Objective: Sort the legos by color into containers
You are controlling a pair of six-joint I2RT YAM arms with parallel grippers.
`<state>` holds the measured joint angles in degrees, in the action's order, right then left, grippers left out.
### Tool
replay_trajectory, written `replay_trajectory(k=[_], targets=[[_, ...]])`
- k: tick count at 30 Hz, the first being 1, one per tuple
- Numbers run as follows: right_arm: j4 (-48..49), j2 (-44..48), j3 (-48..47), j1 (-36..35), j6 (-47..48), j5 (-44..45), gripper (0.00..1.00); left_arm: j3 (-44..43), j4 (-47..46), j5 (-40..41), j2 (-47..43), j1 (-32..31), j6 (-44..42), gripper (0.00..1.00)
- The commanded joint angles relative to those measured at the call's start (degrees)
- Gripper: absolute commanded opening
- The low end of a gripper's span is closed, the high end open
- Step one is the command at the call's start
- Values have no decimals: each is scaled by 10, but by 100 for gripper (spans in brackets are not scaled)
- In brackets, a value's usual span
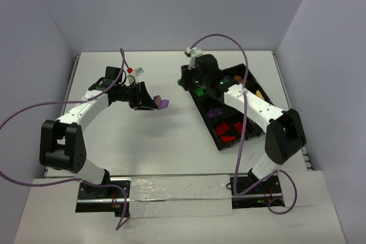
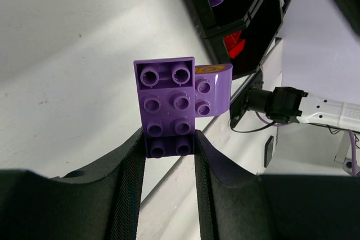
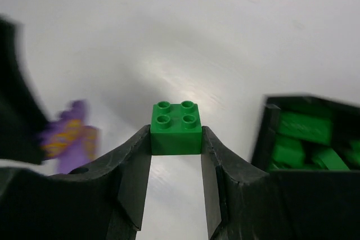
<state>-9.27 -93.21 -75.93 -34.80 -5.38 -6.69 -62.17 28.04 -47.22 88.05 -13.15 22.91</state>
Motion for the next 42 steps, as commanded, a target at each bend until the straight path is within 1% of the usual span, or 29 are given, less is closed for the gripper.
replay_trajectory(k=[1, 4, 8, 11, 13, 15, 16, 17, 19, 20, 24, 27, 30, 31, 32, 33, 34, 36, 38, 39, 42], targets=[[43, 56, 58, 79, -94, 69, 0, -4, 0, 13, -24, 0, -13, 0], [30, 52, 73, 105, -91, 106, 0, -8, 2, 16, -20, 0, -11, 0], [15, 31, 72, 124, -75, 133, 0, -13, 4, 23, -19, 0, -7, 0], [9, 8, 61, 127, -66, 151, 2, -11, 4, 28, -23, 0, -6, 0], [10, -7, 53, 127, -65, 160, 7, -8, 4, 31, -27, 0, -5, 0], [5, -24, 39, 128, -64, 175, 18, -10, 6, 31, -26, 0, -3, 0], [1, -33, 30, 128, -63, 184, 30, -11, 8, 31, -27, 0, -3, 0], [-1, -41, 24, 128, -62, 189, 44, -11, 10, 32, -28, 0, -3, 0], [-2, -50, 15, 128, -62, 201, 57, -13, 9, 34, -32, 0, 0, 0], [-1, -50, 13, 128, -61, 206, 60, -15, 8, 35, -33, 0, 0, 0], [-11, -37, 3, 127, -58, 215, 62, -18, 17, 31, -34, 0, -2, 0], [-10, -5, 13, 127, -58, 204, 63, -17, 17, 35, -36, 0, -3, 0], [22, 48, 46, 126, -57, 113, 62, -18, 11, 37, -32, 0, 1, 0], [26, 62, 58, 125, -54, 69, 62, -18, 10, 36, -31, 0, 3, 0], [48, 85, 80, 116, -34, -7, 61, -18, 4, 31, -27, 0, 6, 0], [55, 98, 92, 102, -9, -44, 61, -19, 3, 30, -23, -1, 6, 0], [59, 103, 97, 86, 18, -59, 61, -21, 3, 30, -22, -1, 6, 0], [56, 135, 118, 24, 124, -83, 62, -27, 7, 32, -16, 0, 3, 0], [44, 146, 138, -24, 198, -82, 63, -31, 11, 36, -13, 0, 0, 0], [30, 145, 138, -39, 226, -84, 63, -33, 14, 36, -12, 0, -2, 0], [10, 132, 127, -56, 254, -131, 63, -36, 16, 39, -13, 0, -2, 0]])
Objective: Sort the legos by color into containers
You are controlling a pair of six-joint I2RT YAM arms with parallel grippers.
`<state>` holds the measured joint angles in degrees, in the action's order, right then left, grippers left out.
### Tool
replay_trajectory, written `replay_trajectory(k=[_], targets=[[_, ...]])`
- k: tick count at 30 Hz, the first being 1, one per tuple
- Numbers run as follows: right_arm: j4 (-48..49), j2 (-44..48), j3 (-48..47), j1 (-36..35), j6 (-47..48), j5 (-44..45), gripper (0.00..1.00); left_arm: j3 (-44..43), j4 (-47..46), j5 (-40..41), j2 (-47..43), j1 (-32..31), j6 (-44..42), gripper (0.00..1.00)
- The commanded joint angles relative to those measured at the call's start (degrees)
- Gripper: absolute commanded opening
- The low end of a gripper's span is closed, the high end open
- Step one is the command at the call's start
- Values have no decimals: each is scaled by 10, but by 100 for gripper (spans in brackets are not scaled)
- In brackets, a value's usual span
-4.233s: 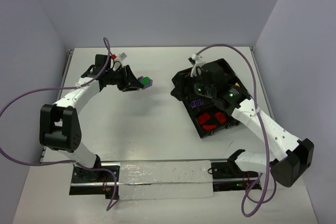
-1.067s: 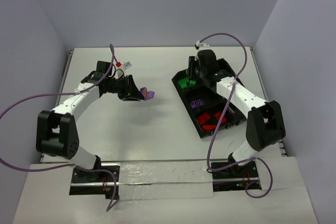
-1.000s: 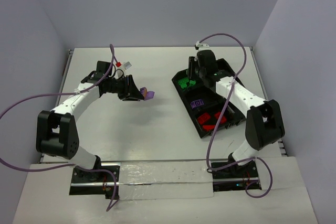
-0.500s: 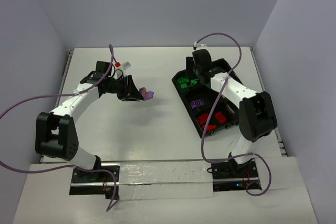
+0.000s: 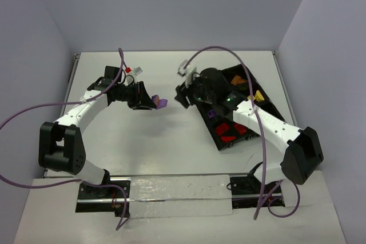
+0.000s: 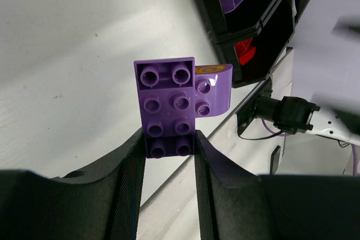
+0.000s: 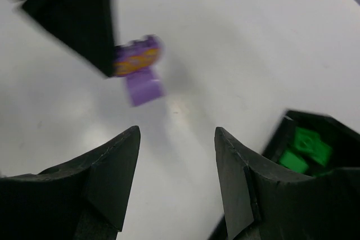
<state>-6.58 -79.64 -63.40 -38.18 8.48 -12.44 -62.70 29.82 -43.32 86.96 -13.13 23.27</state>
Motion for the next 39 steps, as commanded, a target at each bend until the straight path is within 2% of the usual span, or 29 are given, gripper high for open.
replay_trajectory(k=[1, 4, 15, 27, 39], targets=[[-20, -7, 1, -27, 121, -83, 63, -30, -2, 0, -3, -1, -5, 0], [-29, -19, -8, -45, 145, -102, 65, -28, -2, 2, -8, -1, -4, 0], [-39, -97, -75, -70, 172, -77, 65, -22, -1, 1, -20, -1, -1, 0], [3, -172, -121, -75, 149, -63, 62, -14, -2, -4, -29, -1, -2, 0], [25, -197, -123, -74, 119, -62, 57, -9, -2, -8, -32, -1, -5, 0]])
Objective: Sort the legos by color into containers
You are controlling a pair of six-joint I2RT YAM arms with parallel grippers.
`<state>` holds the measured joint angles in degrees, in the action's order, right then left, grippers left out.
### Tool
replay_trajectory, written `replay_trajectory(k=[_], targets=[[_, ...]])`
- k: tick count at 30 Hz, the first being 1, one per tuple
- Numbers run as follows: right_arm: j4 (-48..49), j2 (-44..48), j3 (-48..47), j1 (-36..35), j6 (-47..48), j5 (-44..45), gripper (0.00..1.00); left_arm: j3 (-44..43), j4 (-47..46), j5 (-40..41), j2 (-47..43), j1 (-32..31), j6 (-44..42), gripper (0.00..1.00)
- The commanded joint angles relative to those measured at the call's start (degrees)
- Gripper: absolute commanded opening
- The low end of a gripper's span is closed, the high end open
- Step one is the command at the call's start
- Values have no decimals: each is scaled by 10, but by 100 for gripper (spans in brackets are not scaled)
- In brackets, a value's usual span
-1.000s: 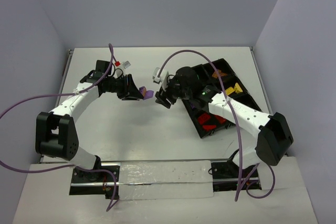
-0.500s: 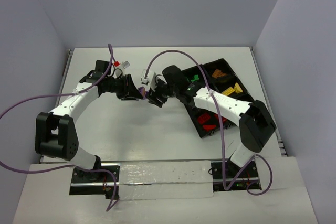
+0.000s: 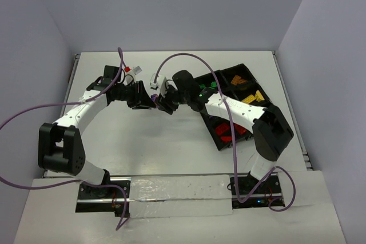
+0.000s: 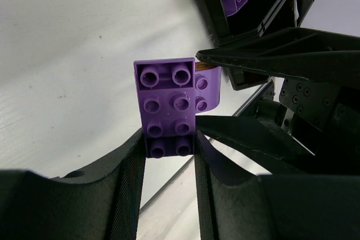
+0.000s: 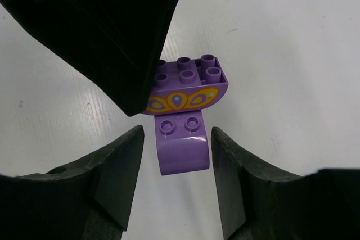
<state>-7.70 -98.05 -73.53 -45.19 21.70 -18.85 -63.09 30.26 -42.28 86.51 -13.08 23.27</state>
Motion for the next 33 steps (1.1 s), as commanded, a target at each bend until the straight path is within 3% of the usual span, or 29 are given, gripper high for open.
replay_trajectory(k=[1, 4, 10, 14, 23, 28, 33], targets=[[41, -14, -20, -4, -14, 4, 55, -4, -7, -18, -28, -1, -5, 0], [43, -18, -18, -4, -17, 5, 49, -4, -6, -18, -29, -1, -6, 0], [49, -17, -9, -5, -24, 15, 22, -4, -6, -15, -30, -2, -6, 0], [61, -4, 8, -5, -27, 25, 13, -2, -8, -16, -30, -1, -5, 0], [74, 54, 74, 8, -46, 69, 10, -12, 1, 0, -30, -1, -7, 0], [99, 156, 169, 66, -91, 96, 10, -33, 20, 24, -18, -7, -13, 0], [95, 248, 244, 145, -121, 125, 11, -83, 47, 80, 12, -58, -21, 0]])
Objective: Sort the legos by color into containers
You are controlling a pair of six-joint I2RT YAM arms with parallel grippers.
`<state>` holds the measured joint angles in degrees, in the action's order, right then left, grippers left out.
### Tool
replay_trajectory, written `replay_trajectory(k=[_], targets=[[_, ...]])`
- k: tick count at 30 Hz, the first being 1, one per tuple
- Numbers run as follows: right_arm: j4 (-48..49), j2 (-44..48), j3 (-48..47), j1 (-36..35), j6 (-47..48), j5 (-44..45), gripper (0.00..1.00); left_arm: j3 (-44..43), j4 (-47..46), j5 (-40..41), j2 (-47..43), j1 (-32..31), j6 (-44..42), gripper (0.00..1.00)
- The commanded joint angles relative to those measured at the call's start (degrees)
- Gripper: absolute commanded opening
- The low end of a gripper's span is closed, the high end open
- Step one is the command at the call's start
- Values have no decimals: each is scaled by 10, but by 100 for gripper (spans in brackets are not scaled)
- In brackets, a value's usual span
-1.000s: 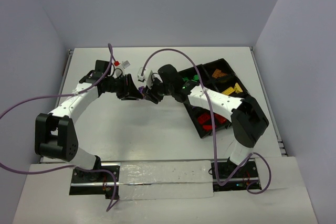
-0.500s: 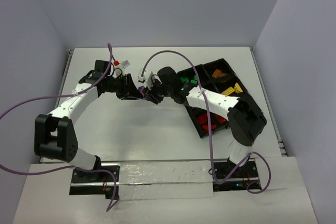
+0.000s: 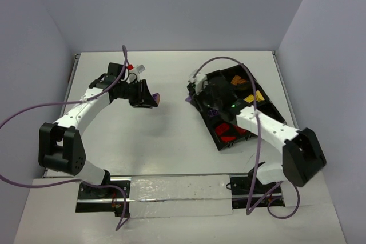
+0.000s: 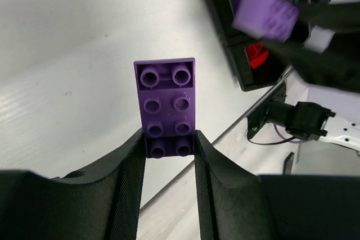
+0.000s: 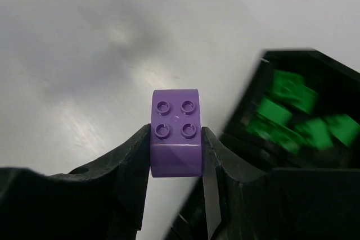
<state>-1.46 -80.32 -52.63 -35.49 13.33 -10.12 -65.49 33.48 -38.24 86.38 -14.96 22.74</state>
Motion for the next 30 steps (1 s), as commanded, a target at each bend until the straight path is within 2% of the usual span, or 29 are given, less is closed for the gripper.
replay_trajectory(k=[1, 5, 11, 14, 16, 18, 19, 21, 27, 30], targets=[[37, 104, 66, 72, -46, 51, 12, -72, 6, 38, 32, -69, -8, 0], [38, 154, 119, 132, -71, 92, 13, -129, -20, 27, 95, -134, 20, 0], [32, 137, 128, 176, -83, 126, 18, -231, -39, 23, 203, -209, 66, 0], [34, 115, 123, 182, -89, 153, 25, -297, -41, 28, 240, -229, 87, 0], [33, 101, 120, 186, -97, 173, 35, -347, -28, 36, 281, -243, 94, 0], [34, 95, 120, 187, -110, 192, 57, -392, -13, 43, 306, -253, 98, 0], [35, 94, 121, 187, -116, 198, 65, -407, -9, 43, 314, -256, 100, 0], [37, 95, 121, 187, -126, 212, 72, -426, -9, 45, 332, -265, 107, 0], [21, 128, 112, 190, -163, 244, 77, -466, -7, 50, 376, -278, 120, 0], [-28, 186, 92, 211, -246, 296, 77, -510, -7, 51, 410, -284, 129, 0]])
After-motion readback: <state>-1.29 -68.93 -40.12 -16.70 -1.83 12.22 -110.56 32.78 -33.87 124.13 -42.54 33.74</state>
